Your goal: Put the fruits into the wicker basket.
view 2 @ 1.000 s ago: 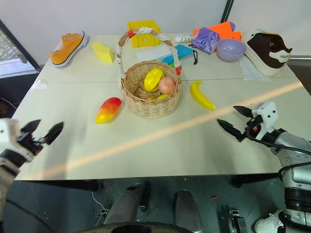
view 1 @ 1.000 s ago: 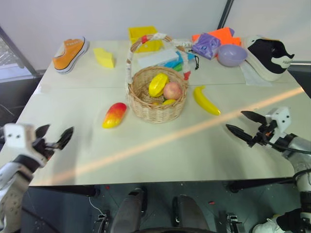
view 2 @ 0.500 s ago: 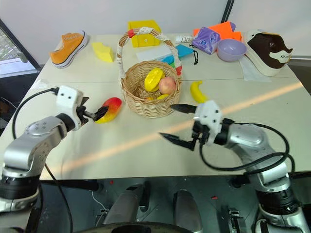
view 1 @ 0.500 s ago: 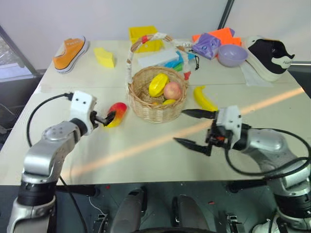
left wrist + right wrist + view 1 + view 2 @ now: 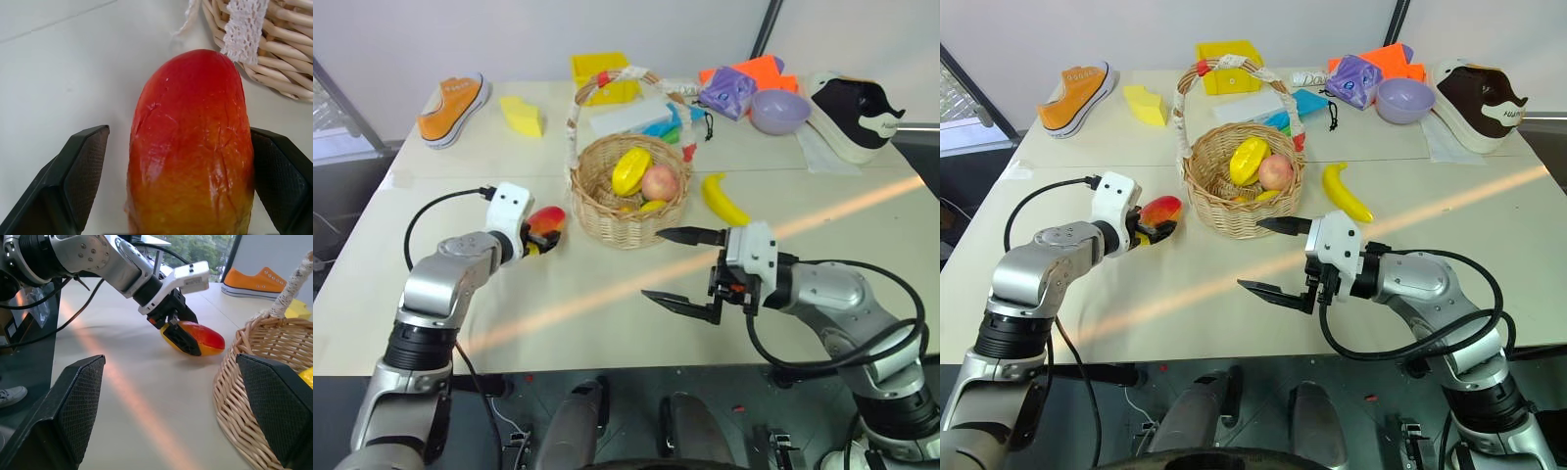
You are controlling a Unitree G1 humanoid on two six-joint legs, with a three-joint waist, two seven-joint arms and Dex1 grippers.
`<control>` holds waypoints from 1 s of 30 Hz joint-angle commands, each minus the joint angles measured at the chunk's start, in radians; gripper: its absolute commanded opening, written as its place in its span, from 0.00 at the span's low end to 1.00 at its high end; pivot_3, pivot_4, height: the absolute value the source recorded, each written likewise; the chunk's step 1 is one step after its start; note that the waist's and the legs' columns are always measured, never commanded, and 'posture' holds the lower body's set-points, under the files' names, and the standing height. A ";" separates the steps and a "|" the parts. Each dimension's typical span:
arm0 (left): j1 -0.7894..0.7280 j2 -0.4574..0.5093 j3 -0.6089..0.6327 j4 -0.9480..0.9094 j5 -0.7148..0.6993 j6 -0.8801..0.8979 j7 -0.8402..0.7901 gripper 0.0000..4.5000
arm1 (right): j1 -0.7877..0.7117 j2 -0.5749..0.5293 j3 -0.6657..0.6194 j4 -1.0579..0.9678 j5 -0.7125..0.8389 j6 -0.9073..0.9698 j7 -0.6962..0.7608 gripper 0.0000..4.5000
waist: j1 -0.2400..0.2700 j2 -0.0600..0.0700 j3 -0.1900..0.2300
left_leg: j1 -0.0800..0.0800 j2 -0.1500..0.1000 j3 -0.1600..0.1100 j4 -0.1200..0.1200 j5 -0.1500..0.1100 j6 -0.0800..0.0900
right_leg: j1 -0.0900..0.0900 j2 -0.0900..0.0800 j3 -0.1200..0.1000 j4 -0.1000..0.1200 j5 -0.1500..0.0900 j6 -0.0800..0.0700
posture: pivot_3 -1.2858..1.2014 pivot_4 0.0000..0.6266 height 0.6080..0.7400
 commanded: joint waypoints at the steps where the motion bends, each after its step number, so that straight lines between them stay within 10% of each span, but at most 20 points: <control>1: -0.007 0.003 0.035 -0.013 0.013 -0.005 -0.003 0.61 | -0.013 0.003 -0.009 -0.018 -0.004 -0.019 -0.003 1.00 | 0.000 0.000 0.000 | 0.000 0.000 0.000 0.000 0.000 0.000 | 0.000 0.000 0.000 0.000 0.000 0.000 | 0.52 0.24 1.00; 14: 0.175 0.132 0.347 -0.367 -0.281 -0.097 -0.292 0.53 | -0.024 -0.026 -0.092 0.051 -0.003 -0.033 0.004 1.00 | 0.004 -0.001 0.000 | 0.000 0.001 0.000 -0.001 0.000 -0.001 | -0.001 0.000 0.000 0.000 -0.001 -0.003 | 0.52 0.24 1.00; 26: -0.352 -0.158 -0.137 0.005 -0.002 -0.123 -0.090 0.53 | -0.009 -0.001 -0.156 0.205 -0.030 -0.039 -0.053 1.00 | 0.020 -0.002 0.000 | -0.001 -0.001 0.001 0.002 0.003 0.003 | 0.003 0.001 0.001 -0.001 0.007 0.007 | 0.52 0.24 1.00; 30: -0.375 -0.176 -0.140 0.065 0.009 -0.164 -0.130 0.98 | 0.002 0.005 -0.183 0.252 -0.071 -0.012 -0.131 1.00 | 0.011 -0.002 0.000 | -0.001 0.001 0.001 -0.002 0.004 0.001 | 0.000 0.003 0.002 0.001 0.006 0.007 | 0.52 0.24 1.00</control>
